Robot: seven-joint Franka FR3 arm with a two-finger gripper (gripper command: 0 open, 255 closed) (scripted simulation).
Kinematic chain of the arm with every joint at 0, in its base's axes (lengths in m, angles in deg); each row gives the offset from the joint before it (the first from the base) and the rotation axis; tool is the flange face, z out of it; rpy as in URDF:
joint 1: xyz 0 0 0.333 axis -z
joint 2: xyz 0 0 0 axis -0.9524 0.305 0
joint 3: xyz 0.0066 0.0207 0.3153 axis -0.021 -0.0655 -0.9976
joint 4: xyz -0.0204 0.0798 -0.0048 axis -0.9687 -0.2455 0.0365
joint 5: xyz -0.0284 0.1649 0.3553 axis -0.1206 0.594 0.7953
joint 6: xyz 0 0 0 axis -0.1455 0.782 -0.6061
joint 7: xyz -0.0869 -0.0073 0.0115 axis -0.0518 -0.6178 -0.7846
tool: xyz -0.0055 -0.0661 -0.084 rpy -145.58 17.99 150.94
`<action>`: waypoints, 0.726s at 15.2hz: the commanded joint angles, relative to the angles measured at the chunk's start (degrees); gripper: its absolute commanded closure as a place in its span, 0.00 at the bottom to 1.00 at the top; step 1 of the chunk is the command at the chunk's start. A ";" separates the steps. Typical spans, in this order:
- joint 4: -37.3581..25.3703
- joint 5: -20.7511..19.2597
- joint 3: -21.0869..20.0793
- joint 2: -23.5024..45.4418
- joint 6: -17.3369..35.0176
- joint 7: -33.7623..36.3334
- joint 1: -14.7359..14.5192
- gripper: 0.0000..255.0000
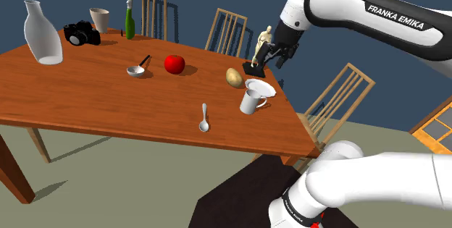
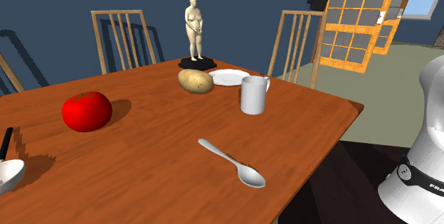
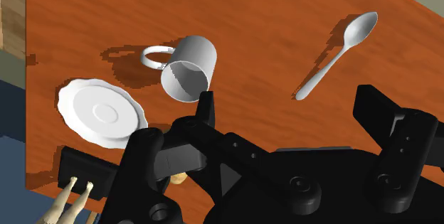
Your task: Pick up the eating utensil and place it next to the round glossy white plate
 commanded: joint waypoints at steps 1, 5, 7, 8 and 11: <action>0.00 0.00 0.00 0.00 0.00 0.00 0.00 0.00; 2.38 2.97 -0.53 5.21 5.34 4.97 0.60 0.00; 3.24 4.48 -0.78 8.13 8.09 7.29 0.81 0.00; 3.58 5.25 -0.90 9.67 9.48 8.39 0.90 0.00; 4.27 7.60 -1.20 14.59 13.67 11.53 1.06 0.00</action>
